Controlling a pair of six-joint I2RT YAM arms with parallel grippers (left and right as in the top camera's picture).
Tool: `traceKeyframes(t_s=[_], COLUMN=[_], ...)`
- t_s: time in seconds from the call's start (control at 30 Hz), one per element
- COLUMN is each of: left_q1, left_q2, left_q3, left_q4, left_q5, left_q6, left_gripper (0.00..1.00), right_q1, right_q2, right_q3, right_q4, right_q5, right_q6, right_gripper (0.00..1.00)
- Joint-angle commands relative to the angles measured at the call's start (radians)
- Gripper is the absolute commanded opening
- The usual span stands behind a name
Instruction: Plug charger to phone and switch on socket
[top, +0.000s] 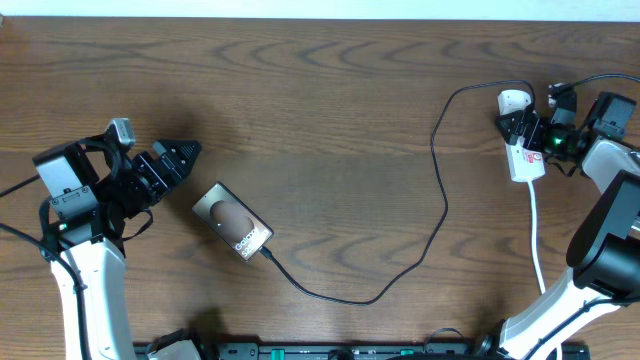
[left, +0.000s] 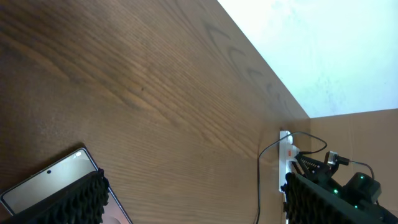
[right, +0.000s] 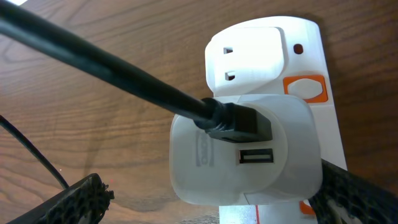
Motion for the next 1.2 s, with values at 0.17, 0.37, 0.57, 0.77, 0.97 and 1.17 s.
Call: traceKeyframes(t_s=[0.17, 0.37, 0.57, 0.77, 0.97, 1.17], left_q1=[-0.002, -0.002, -0.002, -0.002, -0.002, -0.002], left_q2=[-0.006, -0.006, -0.006, -0.006, -0.006, -0.006], left_q3=[0.015, 0.015, 0.015, 0.015, 0.015, 0.015], left_q4=[0.0, 0.0, -0.011, -0.015, -0.015, -0.015], left_q5=[-0.003, -0.003, -0.011, -0.011, -0.011, -0.011], left_q6=[0.014, 0.014, 0.023, 0.026, 0.026, 0.026], left_gripper=[0.88, 0.88, 0.88, 0.88, 0.88, 0.88], right_q1=[0.047, 0.042, 0.04, 0.034, 0.032, 0.032], right_q2=[0.066, 0.045, 0.044, 0.042, 0.018, -0.095], right_q3=[-0.072, 0.016, 0.032, 0.032, 0.032, 0.032], right_q4=[-0.135, -0.22, -0.231, -0.232, -0.238, -0.277], right_q5=[-0.1, -0.043, -0.043, -0.043, -0.039, 0.028], right_q6=[0.125, 0.116, 0.116, 0.116, 0.116, 0.109], right_gripper=[0.99, 0.99, 0.99, 0.99, 0.99, 0.99])
